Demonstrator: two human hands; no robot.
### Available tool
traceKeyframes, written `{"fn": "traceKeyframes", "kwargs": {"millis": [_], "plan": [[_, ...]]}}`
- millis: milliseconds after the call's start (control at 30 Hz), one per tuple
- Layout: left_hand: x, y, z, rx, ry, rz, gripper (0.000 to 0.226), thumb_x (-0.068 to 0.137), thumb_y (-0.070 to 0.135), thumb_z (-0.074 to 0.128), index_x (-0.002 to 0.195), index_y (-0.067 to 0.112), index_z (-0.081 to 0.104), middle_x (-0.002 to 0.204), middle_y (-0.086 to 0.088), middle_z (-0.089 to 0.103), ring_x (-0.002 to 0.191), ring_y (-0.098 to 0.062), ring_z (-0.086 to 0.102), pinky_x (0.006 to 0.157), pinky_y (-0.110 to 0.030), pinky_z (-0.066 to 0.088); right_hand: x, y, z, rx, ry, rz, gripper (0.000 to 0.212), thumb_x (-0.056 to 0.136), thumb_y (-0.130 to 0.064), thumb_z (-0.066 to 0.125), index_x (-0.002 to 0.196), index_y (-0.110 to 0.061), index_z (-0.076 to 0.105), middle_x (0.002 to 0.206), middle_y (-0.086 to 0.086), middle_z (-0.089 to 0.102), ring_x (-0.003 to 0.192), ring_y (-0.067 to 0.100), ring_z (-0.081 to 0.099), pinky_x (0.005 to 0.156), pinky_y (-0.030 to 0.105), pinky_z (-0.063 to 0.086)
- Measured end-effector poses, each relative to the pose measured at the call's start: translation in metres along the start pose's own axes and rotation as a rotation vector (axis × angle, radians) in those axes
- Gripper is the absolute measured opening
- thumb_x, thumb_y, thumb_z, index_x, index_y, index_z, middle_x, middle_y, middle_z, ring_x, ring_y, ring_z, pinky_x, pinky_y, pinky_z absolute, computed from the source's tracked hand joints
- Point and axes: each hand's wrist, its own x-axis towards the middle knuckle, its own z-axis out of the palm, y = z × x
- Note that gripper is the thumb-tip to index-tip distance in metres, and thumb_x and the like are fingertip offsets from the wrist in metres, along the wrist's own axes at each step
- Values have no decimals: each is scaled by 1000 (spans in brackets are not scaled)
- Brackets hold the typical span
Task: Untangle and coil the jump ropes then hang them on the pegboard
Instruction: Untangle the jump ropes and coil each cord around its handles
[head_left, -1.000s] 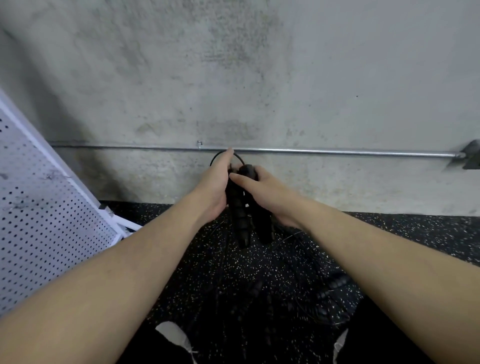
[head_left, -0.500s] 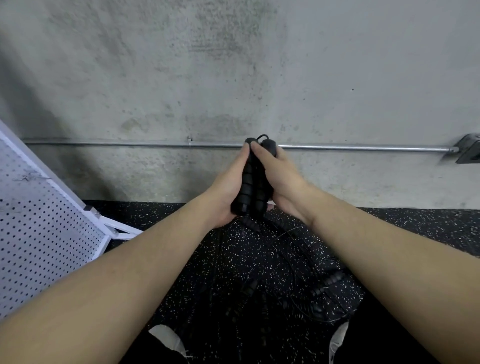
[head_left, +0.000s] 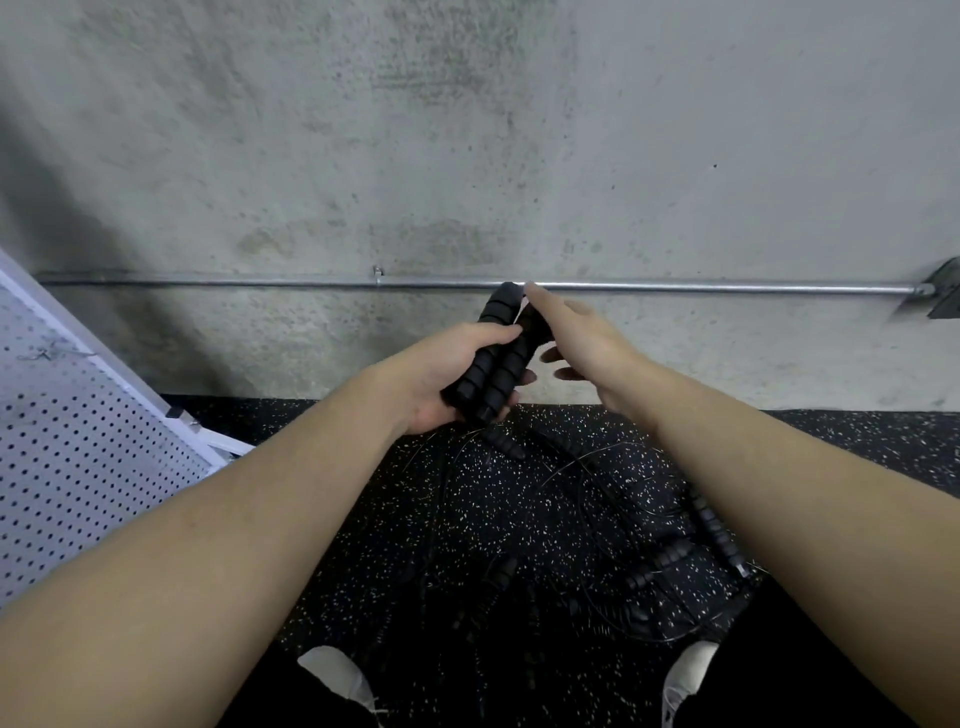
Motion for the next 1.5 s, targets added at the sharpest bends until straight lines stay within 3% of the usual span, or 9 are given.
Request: {"fn": "traceKeyframes", "kwargs": {"millis": [167,333,467,600,700,833,1000,1200,1500], "plan": [[-11,5,-15,95,-136,-63,27,100,32,57,111,8,62,88,-11,67,70,-23,61,62,-33,53,-3,-6,-23,-69,113,-167,49,99,-62,45,134,-27,46,120,-7,53,105,9,51,94,33,39],[-15,6,-23,199,-252,-65,35,92,29,67,119,10,58,96,-16,67,76,-25,63,65,-35,53,-20,-6,-32,-329,-41,-217,56,104,-62,26,128,-28,64,115,-15,53,114,6,45,95,25,25],[-13,3,-25,263,-255,-41,46,87,30,67,128,12,55,96,-17,68,75,-25,63,63,-34,54,-22,-3,-35,-460,-86,-226,54,104,-62,28,86,-31,68,88,1,70,83,9,65,87,30,40],[-10,1,-25,298,-254,-39,41,94,29,67,131,17,55,100,-16,69,78,-24,64,67,-36,53,-11,-1,-41,-516,-87,-210,64,102,-61,38,53,-21,45,50,-6,49,45,4,49,61,26,45],[-10,1,-22,272,-242,-41,39,96,28,64,133,19,55,104,-16,68,80,-23,64,66,-35,54,-8,-3,-46,-505,-50,-193,60,101,-56,46,55,-23,29,38,-16,33,38,0,41,50,14,31],[-12,3,-16,172,-259,-70,40,94,31,62,130,16,56,109,-16,70,82,-22,65,64,-34,55,-5,-2,-52,-430,36,-216,61,96,-62,53,59,-27,20,53,-8,22,53,14,31,56,25,32],[-12,5,-16,157,-286,-85,45,90,35,58,128,9,60,114,-18,71,82,-22,65,67,-33,53,-3,1,-56,-386,71,-260,63,95,-62,55,57,-25,21,49,-9,20,45,11,24,50,27,25],[-10,6,-17,105,-287,-49,34,92,32,55,123,17,60,114,-24,69,79,-25,61,63,-32,50,5,4,-59,-172,55,-227,50,98,-53,56,64,-18,47,48,-7,37,44,11,32,48,24,31],[-4,3,-20,66,-289,-44,46,90,37,56,125,7,63,111,-22,68,74,-22,58,58,-28,46,9,3,-64,74,21,-172,42,104,-46,48,71,-20,44,52,3,52,39,14,32,40,23,27]]}}
